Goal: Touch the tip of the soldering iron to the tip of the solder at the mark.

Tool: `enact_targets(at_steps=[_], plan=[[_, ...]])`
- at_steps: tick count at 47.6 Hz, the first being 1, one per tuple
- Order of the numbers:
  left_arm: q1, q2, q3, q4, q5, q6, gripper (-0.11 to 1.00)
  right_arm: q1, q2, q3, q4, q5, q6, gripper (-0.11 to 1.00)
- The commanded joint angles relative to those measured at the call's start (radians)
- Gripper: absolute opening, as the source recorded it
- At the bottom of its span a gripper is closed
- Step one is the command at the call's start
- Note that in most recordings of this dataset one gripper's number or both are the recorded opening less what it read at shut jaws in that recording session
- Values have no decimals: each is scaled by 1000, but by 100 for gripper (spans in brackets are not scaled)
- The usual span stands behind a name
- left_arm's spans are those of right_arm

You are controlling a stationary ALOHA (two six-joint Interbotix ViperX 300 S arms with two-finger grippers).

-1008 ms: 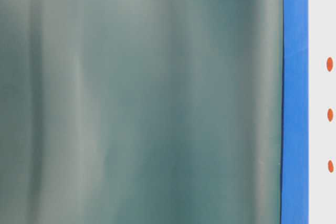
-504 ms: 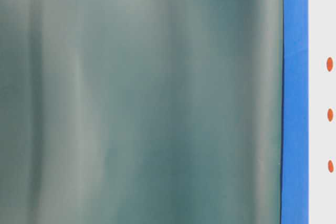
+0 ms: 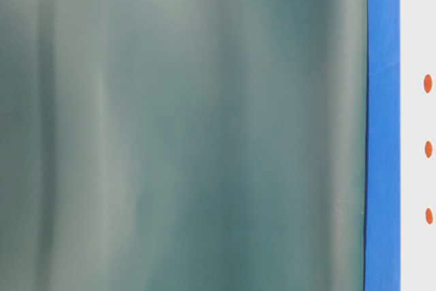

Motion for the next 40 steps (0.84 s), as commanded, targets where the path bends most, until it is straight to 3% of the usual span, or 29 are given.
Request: enact_targets(at_steps=[1, 40], plan=[[2, 6, -14, 2, -5, 0, 70, -3, 8, -14, 2, -9, 0, 76], [2, 6, -14, 2, -3, 0, 70, -34, 6, -14, 2, -6, 0, 76]])
